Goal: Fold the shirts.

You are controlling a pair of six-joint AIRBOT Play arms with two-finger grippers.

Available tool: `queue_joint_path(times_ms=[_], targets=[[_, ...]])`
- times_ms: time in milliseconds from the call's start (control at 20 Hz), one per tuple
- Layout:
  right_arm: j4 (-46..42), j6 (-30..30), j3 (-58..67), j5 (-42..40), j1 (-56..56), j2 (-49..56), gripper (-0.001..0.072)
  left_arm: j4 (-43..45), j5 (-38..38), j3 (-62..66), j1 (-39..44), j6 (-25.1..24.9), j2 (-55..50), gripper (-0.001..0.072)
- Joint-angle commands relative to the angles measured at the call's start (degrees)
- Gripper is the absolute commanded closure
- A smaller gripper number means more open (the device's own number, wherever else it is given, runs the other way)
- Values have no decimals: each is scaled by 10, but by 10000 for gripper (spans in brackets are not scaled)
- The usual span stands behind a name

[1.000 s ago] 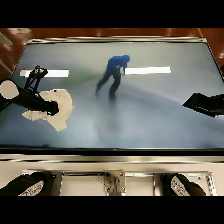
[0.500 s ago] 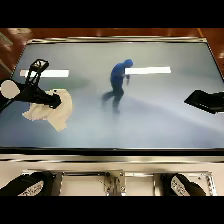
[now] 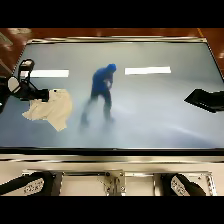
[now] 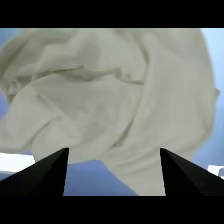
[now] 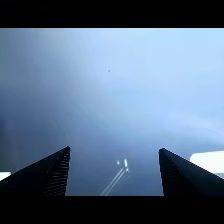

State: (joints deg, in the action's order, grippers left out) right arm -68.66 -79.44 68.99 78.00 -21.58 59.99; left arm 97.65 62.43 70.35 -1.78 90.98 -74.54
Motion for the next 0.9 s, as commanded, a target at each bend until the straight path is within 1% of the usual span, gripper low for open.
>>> queue_joint_path(times_ms=[0, 100, 150, 250, 450, 500, 550, 600, 700, 800, 850], targets=[[-1, 0, 0, -6, 0, 0, 40, -78, 41, 37, -110, 24, -109, -13], [-1, 0, 0, -10, 0, 0, 40, -148, 53, 57, -142, 17, -170, -13], [-2, 0, 0, -12, 0, 0, 40, -163, 49, 61, -148, 19, -194, -13], [-3, 0, 0, -12, 0, 0, 40, -167, 29, 71, -150, 43, -232, -13], [-3, 0, 0, -16, 0, 0, 40, -215, -13, 88, -135, 37, -264, -12], [-4, 0, 0, -21, 0, 0, 40, -226, -16, 88, -132, 36, -266, 92], [-4, 0, 0, -24, 0, 0, 40, -243, -11, 88, -130, 23, -264, 551], [-4, 0, 0, -26, 0, 0, 40, -270, -5, 88, -126, -16, -257, 669], [-4, 0, 0, -37, 0, 0, 40, -296, -1, 94, -110, -53, -222, 670], [-4, 0, 0, -78, 0, 0, 40, -300, 7, 108, -83, -82, -157, 671], [-1, 0, 0, -85, 0, 0, 41, -300, 9, 116, -65, -94, -113, 670]])
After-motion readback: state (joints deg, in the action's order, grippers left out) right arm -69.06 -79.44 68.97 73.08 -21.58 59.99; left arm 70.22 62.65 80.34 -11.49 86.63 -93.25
